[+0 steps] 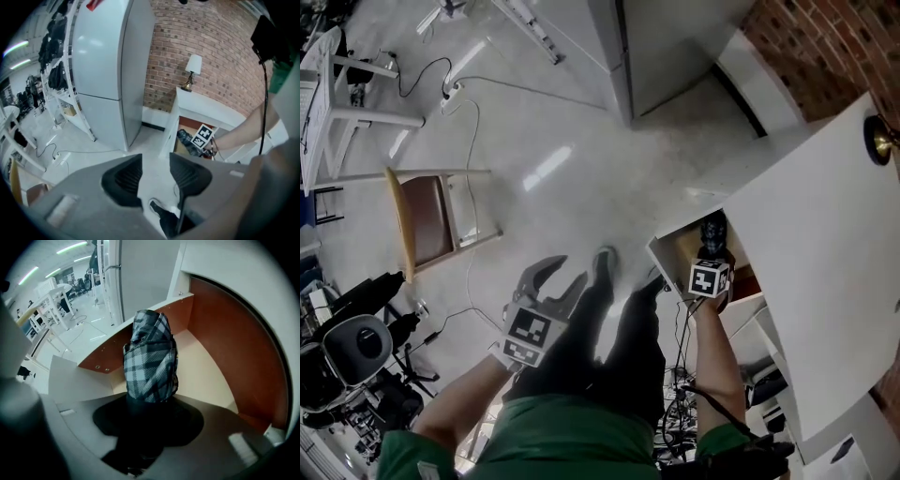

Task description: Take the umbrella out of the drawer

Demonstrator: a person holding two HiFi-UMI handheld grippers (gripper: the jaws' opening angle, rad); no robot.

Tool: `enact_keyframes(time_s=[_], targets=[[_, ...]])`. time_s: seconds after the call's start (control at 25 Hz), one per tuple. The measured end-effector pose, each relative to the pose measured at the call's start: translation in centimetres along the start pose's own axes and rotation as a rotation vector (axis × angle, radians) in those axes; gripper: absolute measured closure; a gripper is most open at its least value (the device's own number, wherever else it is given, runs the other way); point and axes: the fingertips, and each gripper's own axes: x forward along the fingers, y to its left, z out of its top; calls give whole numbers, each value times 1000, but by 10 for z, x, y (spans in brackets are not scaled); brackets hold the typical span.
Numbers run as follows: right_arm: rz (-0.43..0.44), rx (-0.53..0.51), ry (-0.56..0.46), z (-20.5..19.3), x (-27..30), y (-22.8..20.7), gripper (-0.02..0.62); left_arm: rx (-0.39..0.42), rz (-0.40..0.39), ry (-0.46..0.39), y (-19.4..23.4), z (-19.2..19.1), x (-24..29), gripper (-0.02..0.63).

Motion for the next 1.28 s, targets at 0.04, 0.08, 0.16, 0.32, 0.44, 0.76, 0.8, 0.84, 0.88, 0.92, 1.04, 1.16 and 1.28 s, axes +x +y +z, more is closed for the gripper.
enact_keyframes(time_s=[0.04, 0.08, 0.16, 0.32, 0.44, 0.76, 0.8, 0.84, 0.88, 0.92, 1.04, 1.16, 1.28], targets=[[4, -2, 0, -2, -8, 1, 417, 3, -1, -8, -2, 4, 0, 428], [8, -2, -3, -3, -17, 1, 417, 6, -2, -17, -3, 9, 0, 428], [19, 3, -17, -3, -38, 3, 417, 15, -5, -38, -6, 19, -3, 428], [59, 11, -80, 5, -90, 11, 417, 34, -13, -79, -13, 41, -15, 428], [84, 10, -139, 16, -135, 19, 417, 40, -17, -109, -15, 56, -28, 428], [126, 44, -288, 47, -246, 24, 417, 76, -38, -198, -24, 100, -61, 428], [131, 63, -305, 50, -259, 23, 419, 80, -41, -209, -25, 107, -65, 428], [135, 86, -321, 52, -272, 21, 419, 83, -43, -222, -27, 114, -71, 428], [139, 113, -336, 54, -286, 19, 419, 87, -44, -237, -29, 121, -77, 428], [142, 143, -353, 55, -301, 15, 419, 91, -46, -255, -32, 129, -83, 428], [128, 228, -421, 62, -341, -3, 419, 108, -52, -326, -39, 159, -99, 430], [100, 302, -473, 64, -379, -20, 419, 117, -60, -377, -43, 181, -116, 430], [72, 368, -513, 62, -413, -36, 419, 136, -77, -412, -46, 200, -132, 430]])
